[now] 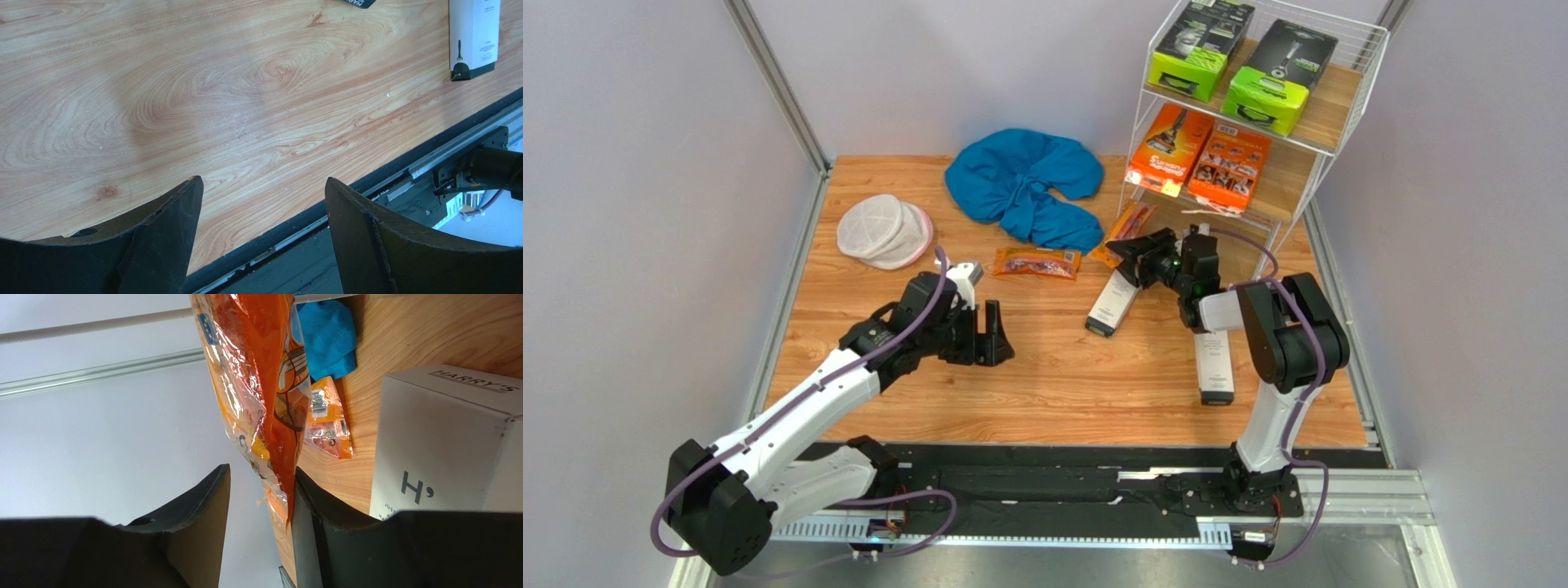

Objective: Place and organize the shaving razors onto the shelf

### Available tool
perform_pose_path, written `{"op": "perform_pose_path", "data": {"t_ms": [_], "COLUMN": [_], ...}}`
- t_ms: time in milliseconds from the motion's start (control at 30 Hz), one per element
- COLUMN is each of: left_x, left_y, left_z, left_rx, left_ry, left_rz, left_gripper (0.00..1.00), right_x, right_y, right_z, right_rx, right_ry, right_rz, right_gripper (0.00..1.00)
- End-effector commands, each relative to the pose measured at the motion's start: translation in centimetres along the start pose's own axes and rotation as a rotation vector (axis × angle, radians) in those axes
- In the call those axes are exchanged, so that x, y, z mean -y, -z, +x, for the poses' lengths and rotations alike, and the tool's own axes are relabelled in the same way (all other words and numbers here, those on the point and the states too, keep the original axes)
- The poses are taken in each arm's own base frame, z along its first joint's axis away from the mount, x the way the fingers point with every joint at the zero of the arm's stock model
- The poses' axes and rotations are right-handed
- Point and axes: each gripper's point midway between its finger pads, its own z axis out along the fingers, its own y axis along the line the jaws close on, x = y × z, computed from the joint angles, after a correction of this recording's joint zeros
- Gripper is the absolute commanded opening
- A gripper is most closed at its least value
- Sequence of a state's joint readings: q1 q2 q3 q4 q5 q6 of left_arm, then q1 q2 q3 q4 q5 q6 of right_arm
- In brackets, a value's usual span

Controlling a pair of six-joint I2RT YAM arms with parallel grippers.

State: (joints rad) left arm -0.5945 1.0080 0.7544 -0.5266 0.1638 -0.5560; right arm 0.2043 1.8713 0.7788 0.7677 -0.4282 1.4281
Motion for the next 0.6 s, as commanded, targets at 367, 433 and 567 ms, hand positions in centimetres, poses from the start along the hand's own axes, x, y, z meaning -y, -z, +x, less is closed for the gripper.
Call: {"op": "perform_pose_path", "data": {"t_ms": [367, 433, 567], "left_x": [1.3, 1.3, 1.4], "left_y": [0.5, 0.5, 0.4], "left_z": [-1.2, -1.2, -1.3], "left_rx": [0.049, 0.049, 0.058], "left_ry": [-0.002, -0.002, -0.005], "left_rz": [0.058, 0.064, 0.073], "left_gripper": [0.8, 0.8, 0.8], "right_x": [-1.4, -2.0, -2.0], "right_y": [1.1, 1.4, 1.9], "right_z": [3.3, 4.2, 6.1], "right_rx": [0.041, 0.028, -0.008], "right_ry": [0.054, 0.075, 0.158], "right_rz": [-0.014, 0.0, 0.06], "right_gripper": [0.0, 0.0, 0.0]}}
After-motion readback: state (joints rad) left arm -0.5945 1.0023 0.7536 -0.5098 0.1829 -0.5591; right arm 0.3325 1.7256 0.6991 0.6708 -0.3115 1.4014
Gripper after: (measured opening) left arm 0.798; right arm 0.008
